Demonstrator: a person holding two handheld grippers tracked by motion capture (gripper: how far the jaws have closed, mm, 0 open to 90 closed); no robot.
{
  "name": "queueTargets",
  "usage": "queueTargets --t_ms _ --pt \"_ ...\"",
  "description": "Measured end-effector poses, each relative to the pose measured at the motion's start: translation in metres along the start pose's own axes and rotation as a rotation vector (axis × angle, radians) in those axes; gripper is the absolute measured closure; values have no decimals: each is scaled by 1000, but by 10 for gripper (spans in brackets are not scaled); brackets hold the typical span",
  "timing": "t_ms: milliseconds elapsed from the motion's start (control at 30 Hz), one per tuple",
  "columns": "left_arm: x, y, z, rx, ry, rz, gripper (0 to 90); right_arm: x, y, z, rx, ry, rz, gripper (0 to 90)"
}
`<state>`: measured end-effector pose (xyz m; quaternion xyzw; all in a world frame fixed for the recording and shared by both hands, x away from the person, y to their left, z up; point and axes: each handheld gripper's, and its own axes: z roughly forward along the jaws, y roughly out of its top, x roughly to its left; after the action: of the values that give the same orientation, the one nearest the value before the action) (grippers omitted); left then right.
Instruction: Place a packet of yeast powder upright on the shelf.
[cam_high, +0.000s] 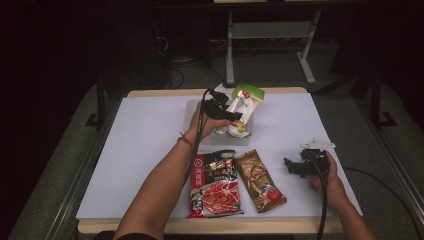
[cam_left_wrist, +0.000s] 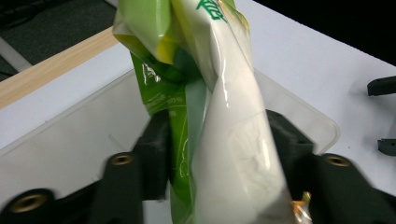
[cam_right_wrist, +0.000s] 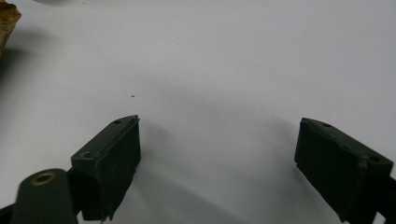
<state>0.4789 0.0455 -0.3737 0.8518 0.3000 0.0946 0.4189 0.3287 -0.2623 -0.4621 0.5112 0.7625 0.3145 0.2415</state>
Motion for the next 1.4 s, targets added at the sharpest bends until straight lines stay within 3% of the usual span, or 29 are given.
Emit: queueTargets --t_ms 33,67,200,233,267,300,433,500,600,667,733,867,900,967,1033,1067,1167,1233,1400 --pt "-6 2 0 10 18 25 586 0 0 0 0 1 1 135" --pt "-6 2 0 10 18 25 628 0 0 0 0 1 0 135" --pt "-19 4 0 4 97 77 699 0 0 0 -1 0 -1 135" --pt "-20 5 -1 -12 131 66 709 0 0 0 0 0 -1 134" --pt "-22 7 -4 -51 204 60 723 0 0 0 -1 -2 -3 135" --pt "-22 7 -4 -51 204 60 724 0 0 0 -1 -2 -3 135" --pt "-26 8 -4 -123 375 18 724 0 0 0 -1 -2 -2 135" --pt "-30 6 1 -164 419 -22 724 0 0 0 -1 -3 -4 135" --pt "-34 0 12 -187 369 -47 722 0 0 0 -1 -5 -6 135" --pt "-44 -2 17 -196 397 -4 720 1 0 0 -1 -5 -6 135" --pt "-52 -4 21 -177 388 25 711 1 0 0 -2 -5 -7 135" --pt "-55 -12 21 -191 276 -35 603 1 0 0 -3 -8 -10 135" --pt "-54 -16 22 -184 249 -56 603 1 0 0 -3 -8 -10 135" --pt "-50 -24 20 -218 201 -105 593 1 0 0 -2 -7 -9 135" --pt "-47 -27 18 -211 185 -102 602 1 0 0 -3 -8 -10 135" --pt "-46 -28 17 -204 180 -90 602 1 0 0 -3 -8 -10 135" --pt "-49 -30 17 -157 212 11 666 1 0 0 -2 -6 -9 135" --pt "-48 -32 18 -143 202 24 696 1 0 0 -3 -8 -10 135" --pt "-52 -38 22 -149 228 80 729 2 0 -1 -8 -17 -17 135"
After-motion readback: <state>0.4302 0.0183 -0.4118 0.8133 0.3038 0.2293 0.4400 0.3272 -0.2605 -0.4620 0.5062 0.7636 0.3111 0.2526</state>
